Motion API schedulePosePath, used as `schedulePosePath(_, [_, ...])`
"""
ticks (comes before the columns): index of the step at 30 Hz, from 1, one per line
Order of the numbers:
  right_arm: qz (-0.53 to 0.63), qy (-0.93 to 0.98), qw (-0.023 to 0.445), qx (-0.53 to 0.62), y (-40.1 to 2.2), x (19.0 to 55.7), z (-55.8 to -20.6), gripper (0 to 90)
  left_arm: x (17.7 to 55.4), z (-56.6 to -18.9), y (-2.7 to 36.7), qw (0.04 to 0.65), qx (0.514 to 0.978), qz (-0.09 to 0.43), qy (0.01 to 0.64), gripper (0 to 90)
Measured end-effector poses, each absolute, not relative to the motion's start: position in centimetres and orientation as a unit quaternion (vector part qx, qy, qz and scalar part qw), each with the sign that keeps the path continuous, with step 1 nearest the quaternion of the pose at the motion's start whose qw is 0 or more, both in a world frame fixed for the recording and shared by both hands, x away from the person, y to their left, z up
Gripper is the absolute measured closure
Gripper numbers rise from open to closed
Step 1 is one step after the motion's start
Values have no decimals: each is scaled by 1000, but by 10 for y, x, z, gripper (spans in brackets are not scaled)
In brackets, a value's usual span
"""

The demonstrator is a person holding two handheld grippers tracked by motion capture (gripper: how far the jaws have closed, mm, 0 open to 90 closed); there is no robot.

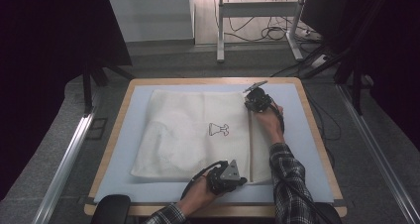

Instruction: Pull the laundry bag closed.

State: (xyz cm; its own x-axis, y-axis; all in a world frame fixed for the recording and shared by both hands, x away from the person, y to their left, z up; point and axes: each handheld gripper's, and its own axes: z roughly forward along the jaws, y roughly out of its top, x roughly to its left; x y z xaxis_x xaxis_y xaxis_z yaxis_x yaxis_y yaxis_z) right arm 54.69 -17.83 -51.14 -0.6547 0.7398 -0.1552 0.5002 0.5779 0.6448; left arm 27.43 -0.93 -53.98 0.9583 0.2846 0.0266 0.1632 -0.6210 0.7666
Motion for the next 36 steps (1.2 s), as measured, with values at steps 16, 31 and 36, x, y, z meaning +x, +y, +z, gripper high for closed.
schedulePosePath(16, [280, 863, 217, 361, -173, 564, -511, 864, 273, -540, -10, 417, 897, 77, 124, 900])
schedulePosePath(31, [274, 860, 221, 370, -170, 578, -512, 865, 274, -540, -9, 417, 897, 75, 124, 900])
schedulePosePath(36, [273, 859, 223, 371, -169, 581, -512, 864, 274, -540, -9, 417, 897, 75, 124, 900])
